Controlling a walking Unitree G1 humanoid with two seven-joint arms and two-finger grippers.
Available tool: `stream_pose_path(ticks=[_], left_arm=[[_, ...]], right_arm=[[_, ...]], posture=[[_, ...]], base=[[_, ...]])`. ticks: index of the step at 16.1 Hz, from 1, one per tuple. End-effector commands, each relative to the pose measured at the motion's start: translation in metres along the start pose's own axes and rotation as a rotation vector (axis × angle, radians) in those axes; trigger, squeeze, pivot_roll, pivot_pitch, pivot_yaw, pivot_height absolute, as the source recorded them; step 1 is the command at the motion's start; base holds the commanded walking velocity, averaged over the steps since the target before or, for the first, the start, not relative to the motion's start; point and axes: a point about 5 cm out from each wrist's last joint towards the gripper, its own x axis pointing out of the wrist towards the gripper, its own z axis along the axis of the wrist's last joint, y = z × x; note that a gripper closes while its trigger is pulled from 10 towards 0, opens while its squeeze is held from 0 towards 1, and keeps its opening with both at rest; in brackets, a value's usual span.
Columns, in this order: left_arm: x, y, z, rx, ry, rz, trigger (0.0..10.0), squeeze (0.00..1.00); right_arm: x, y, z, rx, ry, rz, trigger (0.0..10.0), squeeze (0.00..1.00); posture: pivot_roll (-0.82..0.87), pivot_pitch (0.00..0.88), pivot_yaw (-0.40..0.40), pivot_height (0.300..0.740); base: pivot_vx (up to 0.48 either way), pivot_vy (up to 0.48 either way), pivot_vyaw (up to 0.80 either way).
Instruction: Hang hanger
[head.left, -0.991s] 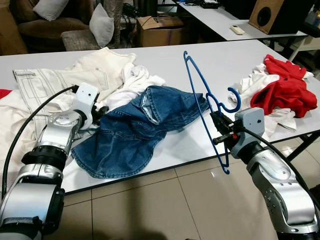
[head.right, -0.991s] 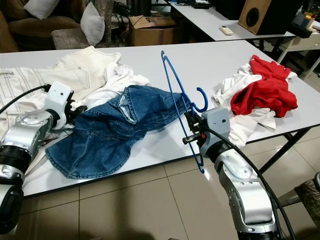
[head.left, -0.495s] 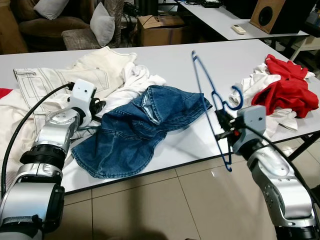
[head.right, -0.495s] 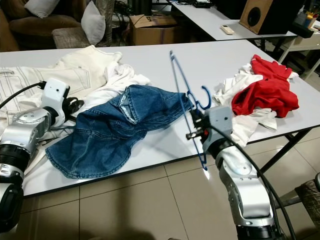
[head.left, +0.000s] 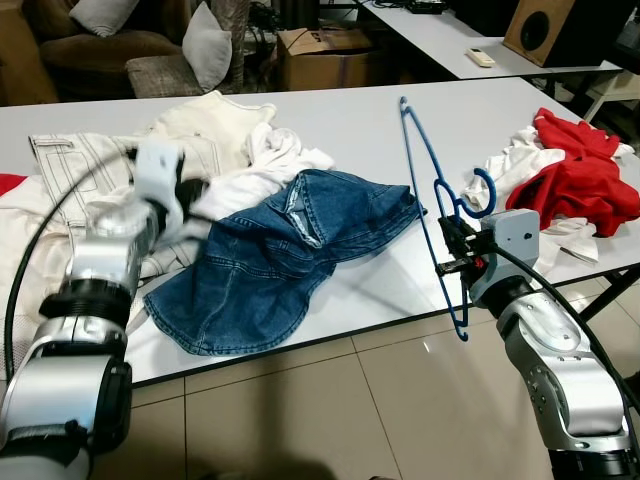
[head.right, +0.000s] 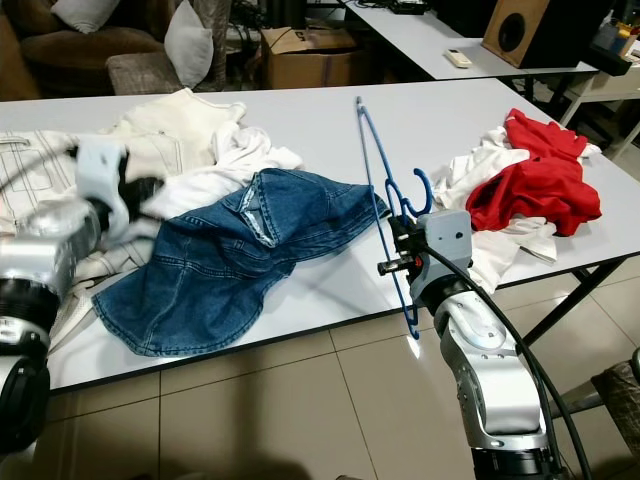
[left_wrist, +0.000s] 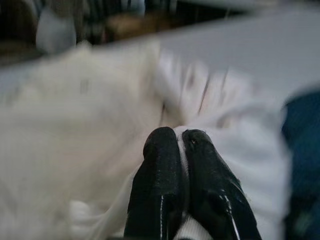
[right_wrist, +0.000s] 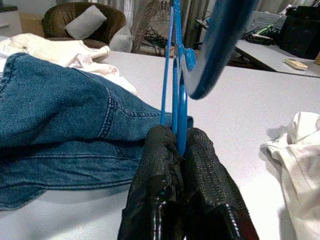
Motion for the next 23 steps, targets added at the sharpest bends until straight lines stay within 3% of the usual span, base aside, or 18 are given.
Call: stream_pose_path(ticks=[1, 4, 6, 9, 11, 13, 16, 17, 19, 21, 22, 23], left_arm=[[0.004, -0.005, 0.039, -0.018, -0.153, -0.05, 0.0, 0.0], [0.002, -0.014, 0.077, -0.072, -0.285, -0.143, 0.0, 0.0], [-0.002, -0.018, 0.108, -0.171, -0.4, -0.211, 0.0, 0.0], [-0.019, -0.029, 0.164, -0.294, -0.57, -0.381, 0.0, 0.0], [-0.03, -0.036, 0.186, -0.37, -0.642, -0.48, 0.0, 0.0], [-0.033, -0.036, 0.19, -0.378, -0.656, -0.491, 0.0, 0.0], [-0.024, -0.029, 0.173, -0.347, -0.554, -0.395, 0.0, 0.0], [-0.022, -0.03, 0.168, -0.31, -0.529, -0.378, 0.0, 0.0], [-0.015, -0.029, 0.14, -0.091, -0.367, -0.265, 0.0, 0.0], [-0.012, -0.028, 0.131, -0.008, -0.312, -0.225, 0.0, 0.0], [-0.004, -0.032, 0.105, 0.078, -0.191, -0.186, 10.0, 0.0], [-0.004, -0.032, 0.105, 0.078, -0.191, -0.186, 10.0, 0.0]], right_arm=[[0.002, -0.007, 0.005, 0.004, -0.028, -0.045, 10.0, 0.0], [0.002, -0.01, 0.005, 0.016, -0.037, -0.08, 10.0, 0.0], [0.002, -0.013, 0.006, 0.024, -0.047, -0.104, 10.0, 0.0], [0.002, -0.018, 0.009, 0.041, -0.073, -0.15, 10.0, 0.0], [0.002, -0.02, 0.011, 0.05, -0.088, -0.17, 10.0, 0.0], [0.001, -0.021, 0.012, 0.053, -0.09, -0.175, 10.0, 0.0], [0.001, -0.02, 0.011, 0.053, -0.09, -0.178, 10.0, 0.0], [0.001, -0.02, 0.011, 0.052, -0.09, -0.177, 10.0, 0.0], [0.001, -0.02, 0.011, 0.047, -0.086, -0.171, 10.0, 0.0], [0.002, -0.019, 0.01, 0.046, -0.084, -0.168, 10.0, 0.0], [0.002, -0.018, 0.01, 0.046, -0.08, -0.161, 10.0, 0.0], [0.002, -0.018, 0.01, 0.046, -0.08, -0.161, 10.0, 0.0]], posture=[[-0.11, 0.0, -0.036, 0.74], [-0.11, 0.0, -0.03, 0.74], [-0.11, 0.0, -0.028, 0.74], [-0.1, 0.0, -0.022, 0.74], [-0.1, 0.0, -0.022, 0.74], [-0.1, 0.0, -0.018, 0.74], [-0.11, 0.0, -0.016, 0.74], [-0.11, 0.0, -0.017, 0.74], [-0.1, 0.0, -0.022, 0.74], [-0.1, 0.0, -0.022, 0.74], [-0.1, 0.0, -0.026, 0.74], [-0.1, 0.0, -0.026, 0.74]], base=[[0.0, 0.0, 0.0], [0.0, 0.0, 0.0], [0.0, 0.0, 0.0], [0.0, 0.0, 0.0], [0.0, 0.0, 0.0], [0.0, 0.0, 0.0], [0.0, 0.0, 0.0], [0.0, 0.0, 0.0], [0.0, 0.0, 0.0], [0.0, 0.0, 0.0], [0.0, 0.0, 0.0], [0.0, 0.0, 0.0]])
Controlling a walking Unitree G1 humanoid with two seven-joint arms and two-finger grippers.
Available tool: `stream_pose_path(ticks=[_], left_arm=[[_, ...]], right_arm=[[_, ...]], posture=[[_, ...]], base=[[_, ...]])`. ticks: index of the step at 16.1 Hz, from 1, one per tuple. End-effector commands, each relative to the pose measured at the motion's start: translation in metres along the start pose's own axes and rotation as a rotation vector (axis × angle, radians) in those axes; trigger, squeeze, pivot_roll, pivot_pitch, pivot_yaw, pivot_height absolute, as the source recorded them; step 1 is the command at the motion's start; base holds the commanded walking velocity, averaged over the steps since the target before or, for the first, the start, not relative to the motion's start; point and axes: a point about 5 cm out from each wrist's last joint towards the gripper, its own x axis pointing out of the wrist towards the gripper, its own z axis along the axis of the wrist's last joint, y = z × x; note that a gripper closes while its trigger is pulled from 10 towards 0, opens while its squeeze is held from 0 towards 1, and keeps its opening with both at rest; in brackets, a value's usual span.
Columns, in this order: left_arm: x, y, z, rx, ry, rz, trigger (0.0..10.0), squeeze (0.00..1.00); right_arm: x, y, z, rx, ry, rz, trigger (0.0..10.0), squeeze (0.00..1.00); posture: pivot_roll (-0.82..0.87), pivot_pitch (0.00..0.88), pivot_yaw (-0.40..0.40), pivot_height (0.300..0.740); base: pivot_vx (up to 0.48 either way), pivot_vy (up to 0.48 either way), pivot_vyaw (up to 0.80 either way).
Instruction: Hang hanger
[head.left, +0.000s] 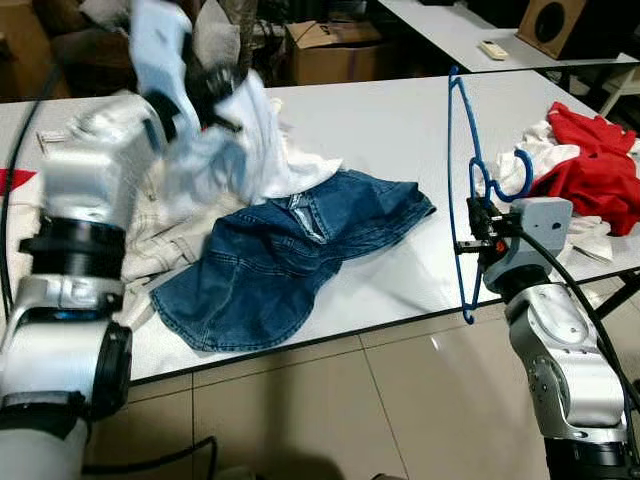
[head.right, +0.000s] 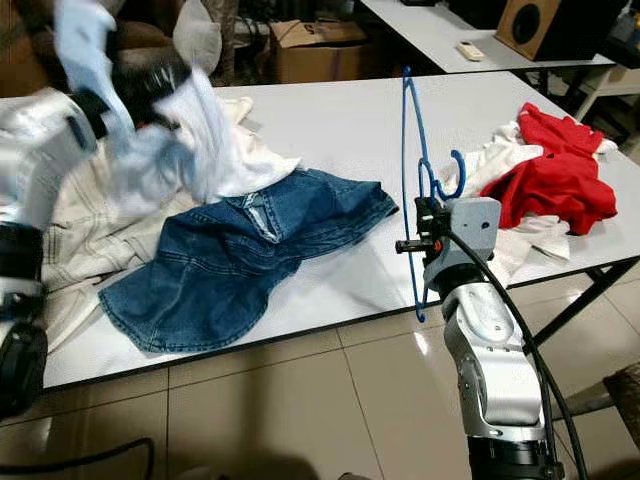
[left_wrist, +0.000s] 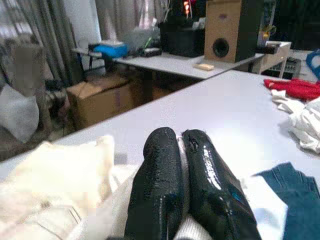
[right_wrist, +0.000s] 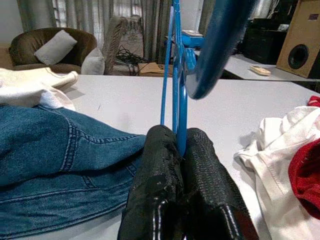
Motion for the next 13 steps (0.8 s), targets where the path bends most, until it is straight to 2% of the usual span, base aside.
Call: stream_pose_path(ticks=[1, 2, 4, 5, 7, 10, 12, 13], left_arm=[[0.003, -0.007, -0.002, -0.005, 0.011, -0.024, 10.0, 0.0], [0.007, -0.026, -0.004, -0.118, -0.028, -0.131, 10.0, 1.0], [0.007, -0.039, 0.002, -0.123, -0.076, -0.206, 10.0, 1.0], [0.007, -0.04, 0.003, -0.114, -0.078, -0.213, 10.0, 1.0], [0.003, -0.043, 0.001, -0.049, -0.061, -0.255, 10.0, 1.0], [-0.006, -0.033, 0.005, -0.053, -0.1, -0.246, 10.0, 1.0], [-0.018, -0.017, -0.006, 0.071, -0.024, -0.2, 10.0, 1.0], [-0.026, -0.008, -0.019, 0.154, 0.075, -0.185, 10.0, 1.0]], right_arm=[[0.0, -0.002, -0.001, 0.001, 0.004, -0.007, 10.0, 0.0], [0.0, -0.002, -0.001, 0.0, 0.004, -0.004, 10.0, 0.0], [-0.001, -0.003, -0.001, -0.001, 0.005, -0.005, 10.0, 0.0], [-0.001, -0.003, -0.001, -0.002, 0.005, -0.006, 10.0, 0.0], [-0.002, -0.004, 0.0, -0.003, 0.006, -0.006, 10.0, 0.0], [-0.002, -0.004, 0.0, -0.004, 0.006, -0.007, 10.0, 0.0], [-0.002, -0.004, 0.0, -0.005, 0.008, -0.005, 10.0, 0.0], [-0.002, -0.004, -0.001, -0.006, 0.011, -0.003, 10.0, 0.0]], posture=[[-0.1, 0.0, -0.026, 0.74], [-0.11, 0.0, -0.028, 0.74], [-0.11, 0.0, -0.027, 0.74], [-0.11, 0.0, -0.027, 0.74], [-0.11, 0.0, -0.027, 0.74], [-0.11, 0.0, -0.027, 0.74], [-0.11, 0.0, -0.028, 0.74], [-0.11, 0.0, -0.029, 0.74]], base=[[0.0, 0.0, 0.0], [0.0, 0.0, 0.0], [0.0, 0.0, 0.0], [0.0, 0.0, 0.0], [0.0, 0.0, 0.0], [0.0, 0.0, 0.0], [0.0, 0.0, 0.0], [0.0, 0.0, 0.0]])
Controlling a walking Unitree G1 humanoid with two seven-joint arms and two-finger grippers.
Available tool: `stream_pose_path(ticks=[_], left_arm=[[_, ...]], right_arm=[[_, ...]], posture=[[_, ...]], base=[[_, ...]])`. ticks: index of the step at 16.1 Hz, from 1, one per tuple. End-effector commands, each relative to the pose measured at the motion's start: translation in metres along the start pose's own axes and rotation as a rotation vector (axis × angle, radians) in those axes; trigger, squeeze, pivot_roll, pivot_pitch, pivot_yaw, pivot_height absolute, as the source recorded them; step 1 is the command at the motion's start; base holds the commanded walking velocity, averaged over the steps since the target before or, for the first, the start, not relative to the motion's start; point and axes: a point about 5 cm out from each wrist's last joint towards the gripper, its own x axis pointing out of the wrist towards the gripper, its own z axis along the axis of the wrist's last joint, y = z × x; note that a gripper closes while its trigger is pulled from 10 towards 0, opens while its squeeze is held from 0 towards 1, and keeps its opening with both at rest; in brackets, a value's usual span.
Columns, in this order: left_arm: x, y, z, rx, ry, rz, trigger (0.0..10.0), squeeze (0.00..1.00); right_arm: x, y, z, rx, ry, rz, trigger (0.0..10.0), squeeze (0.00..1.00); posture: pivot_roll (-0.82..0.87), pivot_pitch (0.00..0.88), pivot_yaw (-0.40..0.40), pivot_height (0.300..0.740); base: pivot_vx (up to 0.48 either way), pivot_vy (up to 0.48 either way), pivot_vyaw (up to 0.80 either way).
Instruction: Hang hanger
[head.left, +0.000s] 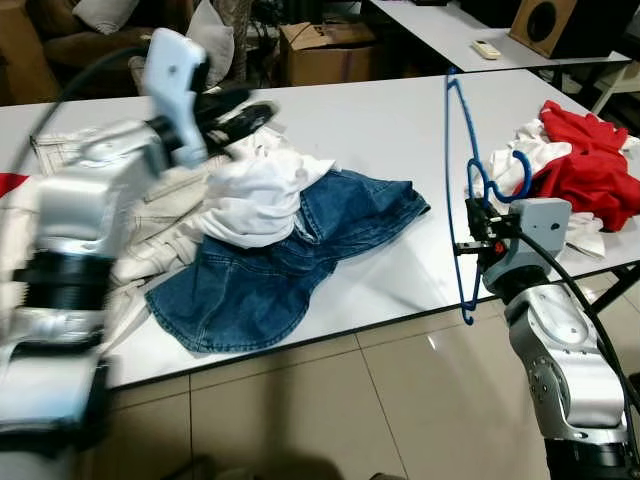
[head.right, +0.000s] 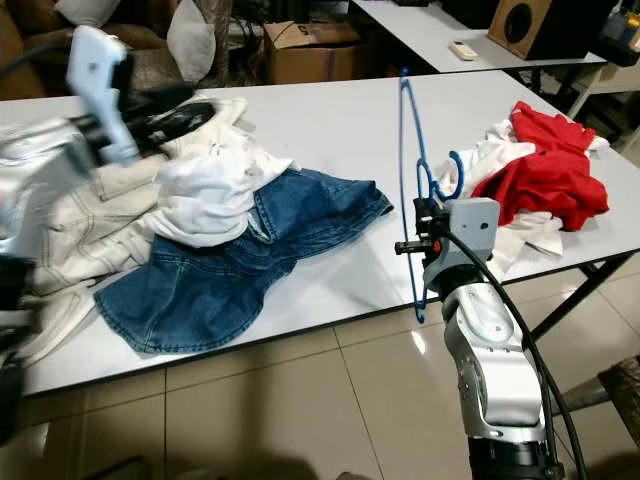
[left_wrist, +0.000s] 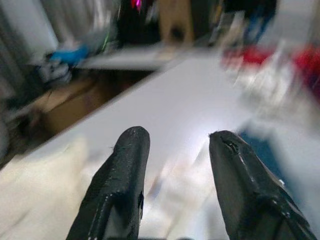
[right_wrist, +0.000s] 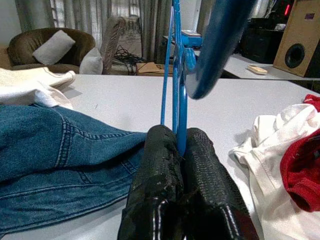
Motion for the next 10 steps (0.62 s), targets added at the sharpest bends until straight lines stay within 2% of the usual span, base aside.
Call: stream_pose_path(ticks=[1, 3, 5, 10], left_arm=[[-0.004, -0.004, -0.017, 0.044, 0.099, -0.048, 10.0, 1.0], [-0.02, -0.01, -0.036, 0.068, 0.208, -0.153, 10.0, 0.0], [-0.026, -0.019, -0.046, 0.052, 0.233, -0.216, 10.0, 0.0], [-0.02, -0.038, -0.056, 0.062, 0.251, -0.279, 10.0, 0.0]], right_arm=[[-0.002, -0.004, 0.0, -0.004, 0.009, -0.011, 10.0, 0.0], [-0.001, -0.003, 0.0, -0.003, 0.012, -0.002, 10.0, 0.0], [0.001, -0.001, -0.001, -0.002, 0.014, 0.008, 10.0, 0.0], [0.002, -0.001, 0.0, -0.003, 0.011, 0.013, 10.0, 0.0]], posture=[[-0.11, 0.0, -0.032, 0.74], [-0.11, 0.0, -0.038, 0.74], [-0.1, 0.0, -0.043, 0.74], [-0.11, 0.0, -0.04, 0.74]], base=[[0.0, 0.0, 0.0], [0.0, 0.0, 0.0], [0.0, 0.0, 0.0], [0.0, 0.0, 0.0]])
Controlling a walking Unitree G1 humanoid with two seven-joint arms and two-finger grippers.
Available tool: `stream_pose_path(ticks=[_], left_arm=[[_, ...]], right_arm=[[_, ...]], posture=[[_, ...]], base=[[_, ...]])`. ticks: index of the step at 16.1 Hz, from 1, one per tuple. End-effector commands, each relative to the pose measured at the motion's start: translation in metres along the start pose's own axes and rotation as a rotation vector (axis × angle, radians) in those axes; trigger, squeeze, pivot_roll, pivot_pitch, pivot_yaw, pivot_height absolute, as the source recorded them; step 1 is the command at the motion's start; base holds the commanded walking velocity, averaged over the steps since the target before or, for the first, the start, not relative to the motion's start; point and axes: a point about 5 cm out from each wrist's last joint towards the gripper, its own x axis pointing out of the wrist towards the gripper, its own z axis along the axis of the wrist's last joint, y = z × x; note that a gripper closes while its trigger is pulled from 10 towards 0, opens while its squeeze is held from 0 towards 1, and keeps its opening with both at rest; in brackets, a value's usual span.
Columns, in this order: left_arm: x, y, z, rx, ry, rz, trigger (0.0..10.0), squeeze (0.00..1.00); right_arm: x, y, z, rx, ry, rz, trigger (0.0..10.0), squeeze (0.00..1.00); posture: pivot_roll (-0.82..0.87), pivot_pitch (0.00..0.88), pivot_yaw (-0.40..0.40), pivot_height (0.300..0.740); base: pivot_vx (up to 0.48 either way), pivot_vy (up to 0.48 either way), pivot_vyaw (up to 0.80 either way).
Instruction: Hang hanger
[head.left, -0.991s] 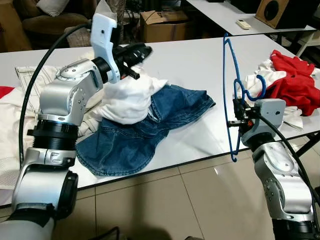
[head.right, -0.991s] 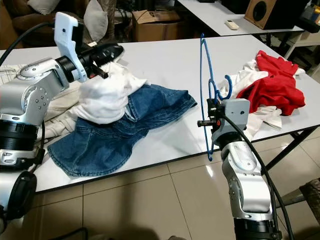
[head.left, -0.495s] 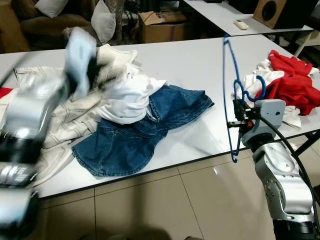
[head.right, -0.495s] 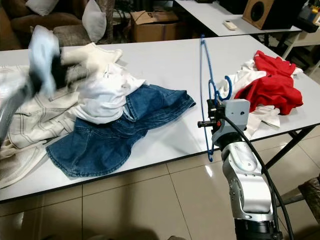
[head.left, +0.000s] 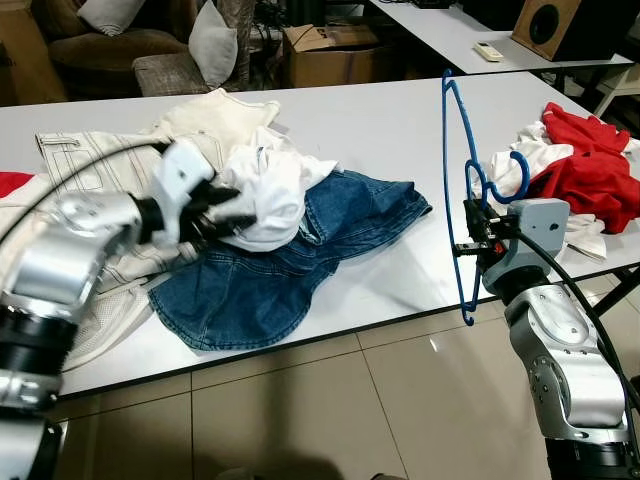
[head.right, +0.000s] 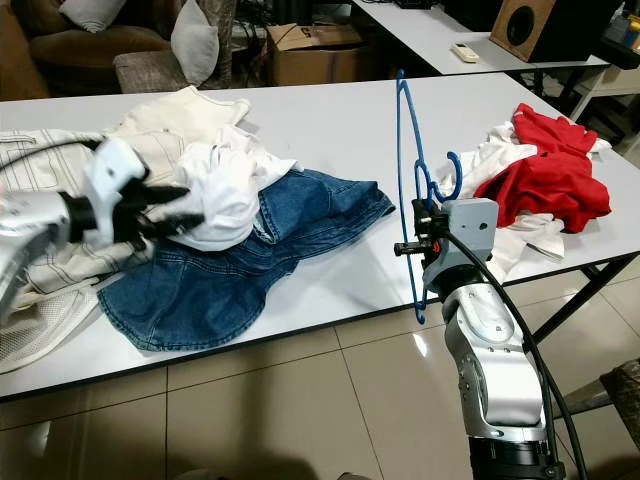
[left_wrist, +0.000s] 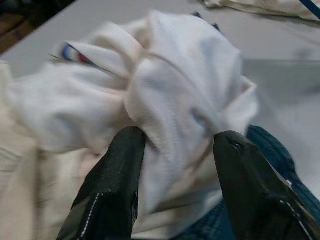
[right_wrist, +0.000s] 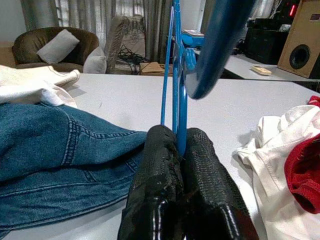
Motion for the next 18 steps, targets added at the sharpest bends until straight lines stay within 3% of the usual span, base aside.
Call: stream_pose_path(ticks=[1, 2, 10, 14, 16, 18], left_arm=[[0.004, -0.005, 0.002, 0.037, 0.004, -0.019, 8.3, 0.0], [0.004, -0.004, 0.003, 0.036, -0.011, -0.005, 0.0, 0.0], [0.002, -0.013, 0.005, 0.024, -0.051, -0.054, 0.0, 0.0], [-0.002, -0.008, 0.011, 0.028, -0.07, -0.058, 0.0, 0.0], [-0.004, -0.022, 0.014, 0.025, -0.092, -0.124, 0.0, 0.0], [-0.007, -0.027, 0.013, -0.022, -0.137, -0.106, 0.0, 0.0]], right_arm=[[0.001, -0.002, 0.001, -0.001, 0.005, 0.002, 10.0, 0.0], [0.001, -0.002, 0.001, -0.003, 0.005, 0.001, 10.0, 0.0], [0.003, 0.0, 0.0, -0.007, 0.006, 0.018, 10.0, 0.0], [0.01, 0.005, 0.004, -0.002, -0.014, 0.03, 10.0, 0.0], [0.008, 0.005, 0.004, -0.004, -0.013, 0.031, 10.0, 0.0], [0.004, 0.004, 0.001, -0.005, 0.003, 0.032, 10.0, 0.0]], posture=[[-0.11, 0.0, -0.041, 0.74], [-0.11, 0.0, -0.042, 0.74], [-0.11, 0.0, -0.053, 0.74], [-0.09, 0.0, -0.05, 0.74], [-0.09, 0.0, -0.062, 0.74], [-0.09, 0.0, -0.084, 0.74]], base=[[0.0, 0.0, 0.0], [0.0, 0.0, 0.0], [0.0, 0.0, 0.0], [0.0, 0.0, 0.0], [0.0, 0.0, 0.0], [0.0, 0.0, 0.0]])
